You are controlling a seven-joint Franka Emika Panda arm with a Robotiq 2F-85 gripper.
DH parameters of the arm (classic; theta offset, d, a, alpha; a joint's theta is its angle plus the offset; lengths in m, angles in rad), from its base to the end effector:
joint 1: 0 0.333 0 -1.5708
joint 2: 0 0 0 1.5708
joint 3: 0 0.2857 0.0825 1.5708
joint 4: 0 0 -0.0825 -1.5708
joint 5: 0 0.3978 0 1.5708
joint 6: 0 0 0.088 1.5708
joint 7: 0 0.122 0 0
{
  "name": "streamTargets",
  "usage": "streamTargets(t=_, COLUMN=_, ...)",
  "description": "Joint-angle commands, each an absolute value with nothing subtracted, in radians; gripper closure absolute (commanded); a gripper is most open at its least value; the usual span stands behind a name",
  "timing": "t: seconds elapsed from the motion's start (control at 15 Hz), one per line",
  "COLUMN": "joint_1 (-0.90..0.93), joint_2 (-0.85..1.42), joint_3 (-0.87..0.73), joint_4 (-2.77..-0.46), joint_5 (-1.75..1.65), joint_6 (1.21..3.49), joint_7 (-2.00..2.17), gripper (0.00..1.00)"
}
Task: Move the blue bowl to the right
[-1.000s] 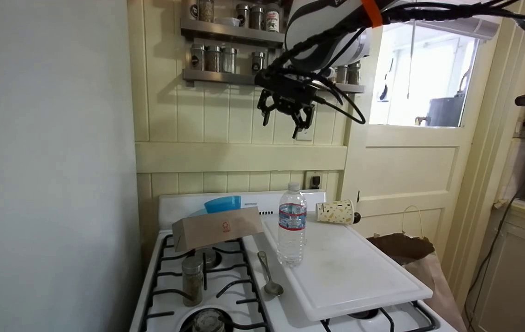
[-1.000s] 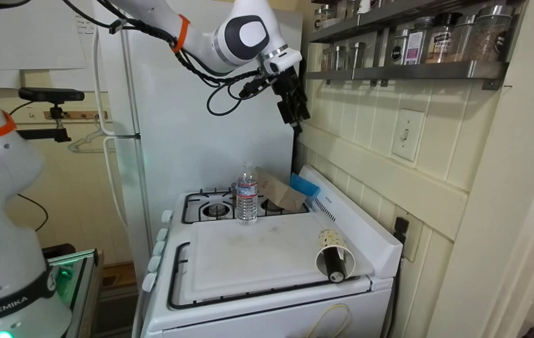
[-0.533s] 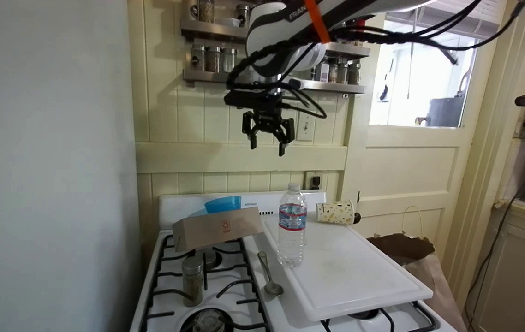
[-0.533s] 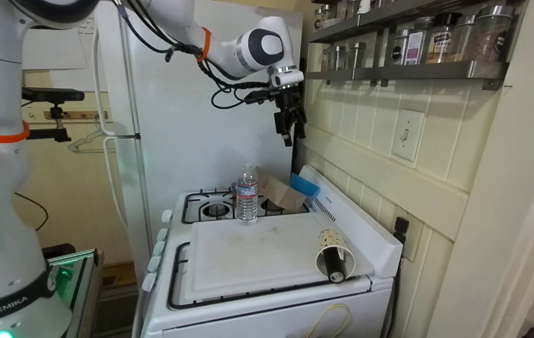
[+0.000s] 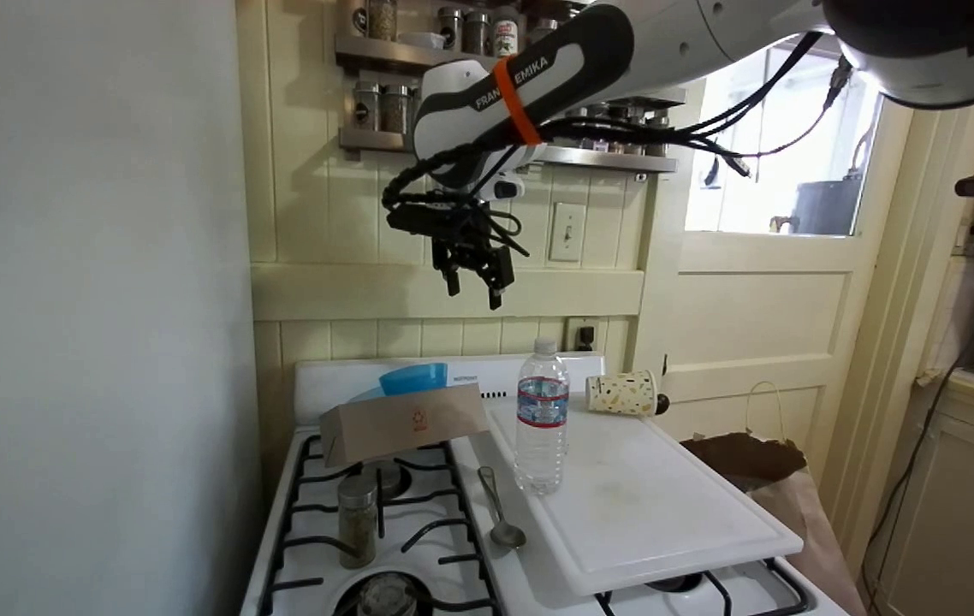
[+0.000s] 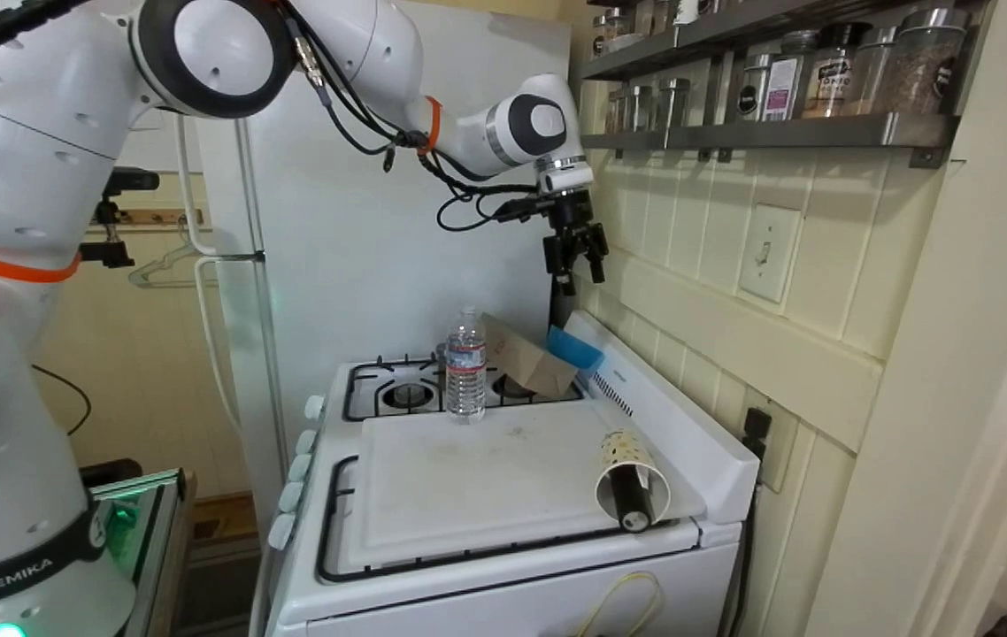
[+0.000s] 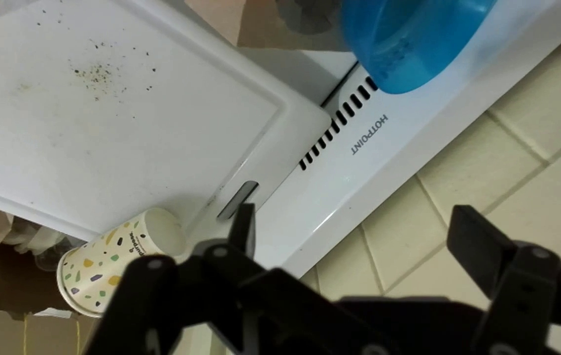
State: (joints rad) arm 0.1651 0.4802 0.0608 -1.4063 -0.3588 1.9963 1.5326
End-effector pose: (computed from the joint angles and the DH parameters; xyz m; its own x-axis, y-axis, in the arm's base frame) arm 0.7003 0.1272 0.3959 0.3469 -0.8850 0.3106 -0.9187 -0.3874 -0.0776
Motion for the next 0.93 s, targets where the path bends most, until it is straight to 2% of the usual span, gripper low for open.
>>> streamTargets(t=0.0, joint_1=0.198, joint_2=0.516, joint_3=0.032, joint_4=-1.376, joint_5=-0.32, joint_6=1.985, joint_7=1.491, gripper=0.0)
streamTargets(t=0.8, joint_1=0.224, joint_2=0.786, joint_3=0.036, joint_4=-1.138, joint_5=-0.118, joint_6=1.927, joint_7=1.267, gripper=0.0)
streamTargets(t=0.87, joint_1=0.227, joint_2=0.802, joint_3=0.033, joint_4=-1.114, joint_5=-0.11, joint_6=1.899, joint_7=1.265, gripper=0.25)
